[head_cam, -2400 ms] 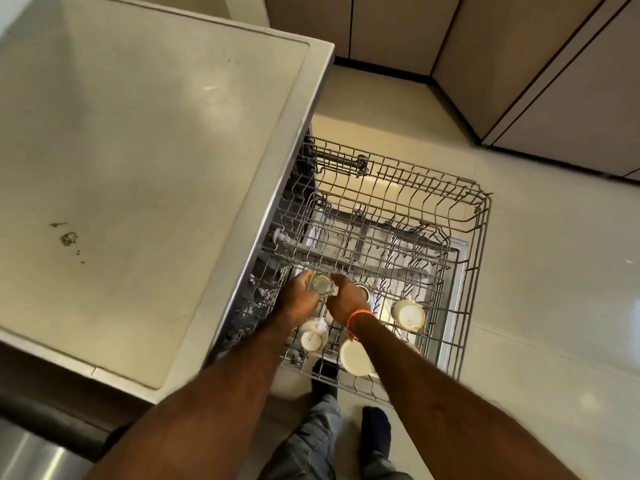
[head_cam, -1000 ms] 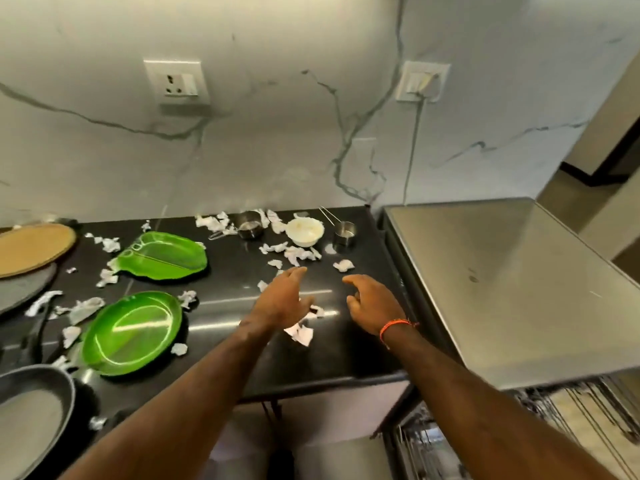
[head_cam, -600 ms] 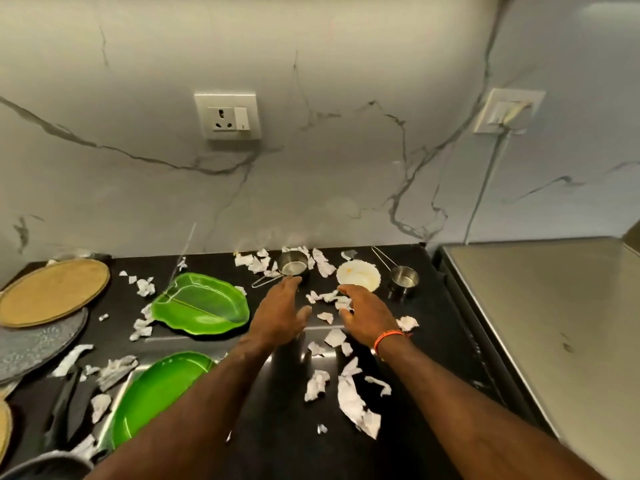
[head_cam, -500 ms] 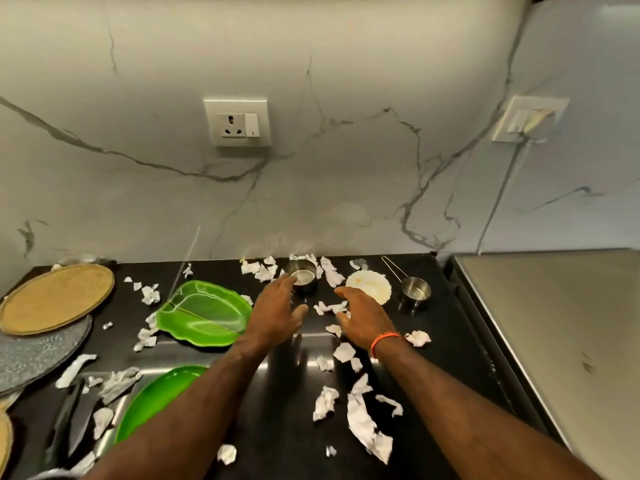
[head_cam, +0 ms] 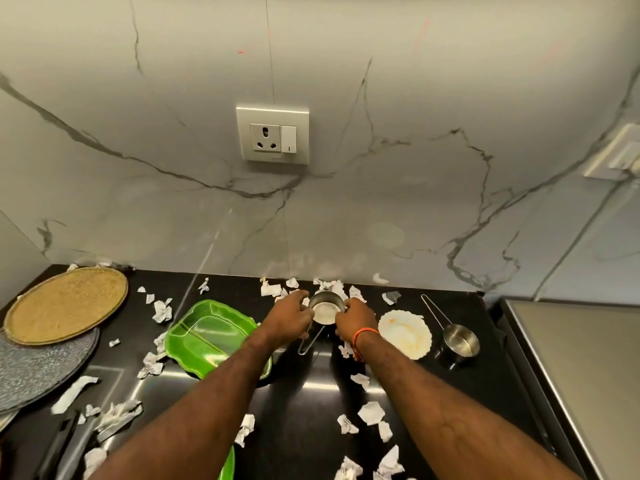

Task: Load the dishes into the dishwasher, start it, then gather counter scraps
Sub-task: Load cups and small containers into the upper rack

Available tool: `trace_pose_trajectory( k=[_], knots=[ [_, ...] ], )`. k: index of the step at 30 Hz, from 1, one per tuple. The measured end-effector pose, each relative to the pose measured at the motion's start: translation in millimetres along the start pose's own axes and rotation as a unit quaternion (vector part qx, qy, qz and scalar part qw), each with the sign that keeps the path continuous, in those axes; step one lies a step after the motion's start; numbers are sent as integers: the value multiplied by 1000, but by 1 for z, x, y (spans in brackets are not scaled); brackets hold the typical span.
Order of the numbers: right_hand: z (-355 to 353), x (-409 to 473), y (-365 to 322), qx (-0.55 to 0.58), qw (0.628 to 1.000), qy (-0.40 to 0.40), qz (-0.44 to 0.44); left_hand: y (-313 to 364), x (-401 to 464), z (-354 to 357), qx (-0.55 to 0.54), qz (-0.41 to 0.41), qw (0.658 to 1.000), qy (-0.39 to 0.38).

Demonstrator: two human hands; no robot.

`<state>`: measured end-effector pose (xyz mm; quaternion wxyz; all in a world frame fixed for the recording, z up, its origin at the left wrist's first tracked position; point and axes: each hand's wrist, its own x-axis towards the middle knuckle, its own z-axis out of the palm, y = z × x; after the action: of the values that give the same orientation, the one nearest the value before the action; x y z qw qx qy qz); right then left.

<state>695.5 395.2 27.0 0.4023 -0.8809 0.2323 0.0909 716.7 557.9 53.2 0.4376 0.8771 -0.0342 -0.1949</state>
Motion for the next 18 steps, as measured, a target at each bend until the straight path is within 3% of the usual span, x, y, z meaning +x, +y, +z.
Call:
trace_pose_trajectory(
  k=[6, 10, 18],
  knots=[
    [0, -5, -9, 23, 999, 14, -36, -4, 11, 6, -169, -104, 980, 20],
    [2, -6, -4, 81, 993, 5, -91, -5, 20, 1, -285, -179, 942, 7],
    [-4, -23, 5, 255, 961, -63, -92, -13, 15, -2, -290, -221, 931, 15]
  ],
)
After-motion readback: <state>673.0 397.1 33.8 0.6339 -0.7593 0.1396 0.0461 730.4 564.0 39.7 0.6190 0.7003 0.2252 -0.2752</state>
